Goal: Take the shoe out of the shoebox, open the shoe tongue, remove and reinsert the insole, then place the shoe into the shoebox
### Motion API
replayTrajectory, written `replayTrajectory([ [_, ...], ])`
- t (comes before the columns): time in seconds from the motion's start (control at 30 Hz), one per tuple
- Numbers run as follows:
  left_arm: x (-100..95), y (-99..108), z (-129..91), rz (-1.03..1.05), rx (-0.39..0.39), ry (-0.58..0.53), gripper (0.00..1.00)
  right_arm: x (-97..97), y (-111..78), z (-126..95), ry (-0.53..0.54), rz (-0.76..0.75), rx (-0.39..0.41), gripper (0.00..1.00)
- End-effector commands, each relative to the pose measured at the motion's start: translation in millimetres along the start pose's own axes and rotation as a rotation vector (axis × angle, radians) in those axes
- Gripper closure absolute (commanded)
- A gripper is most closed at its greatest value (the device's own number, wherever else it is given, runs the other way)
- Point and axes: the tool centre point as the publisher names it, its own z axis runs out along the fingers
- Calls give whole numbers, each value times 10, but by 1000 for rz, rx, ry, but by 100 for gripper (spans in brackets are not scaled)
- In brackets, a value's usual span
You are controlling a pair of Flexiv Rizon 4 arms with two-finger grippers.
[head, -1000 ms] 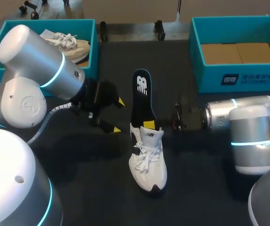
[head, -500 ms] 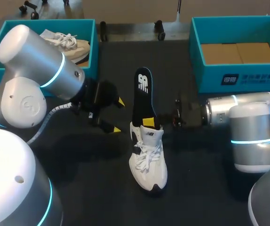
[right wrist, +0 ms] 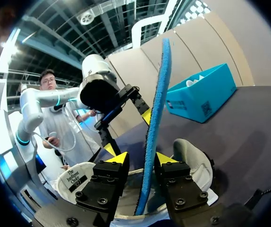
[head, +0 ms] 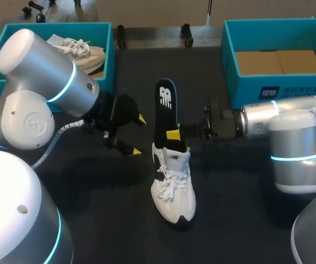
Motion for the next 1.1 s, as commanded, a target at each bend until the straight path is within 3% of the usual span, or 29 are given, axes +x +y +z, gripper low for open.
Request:
replayTrajectory([
  [0.03,8,-7,0,1,-4,-2,0,-117,-14,37,48,25,19,92],
  [0.07,8,-7,0,1,-4,-2,0,-130,-25,43,59,32,17,100],
  [0.43,8,-7,0,1,-4,-2,0,-154,-139,25,129,69,70,100],
  [0.8,8,-7,0,1,-4,-2,0,-15,-424,15,109,141,83,100],
  [1.1,8,-7,0,1,-4,-2,0,52,-489,48,89,161,82,100],
])
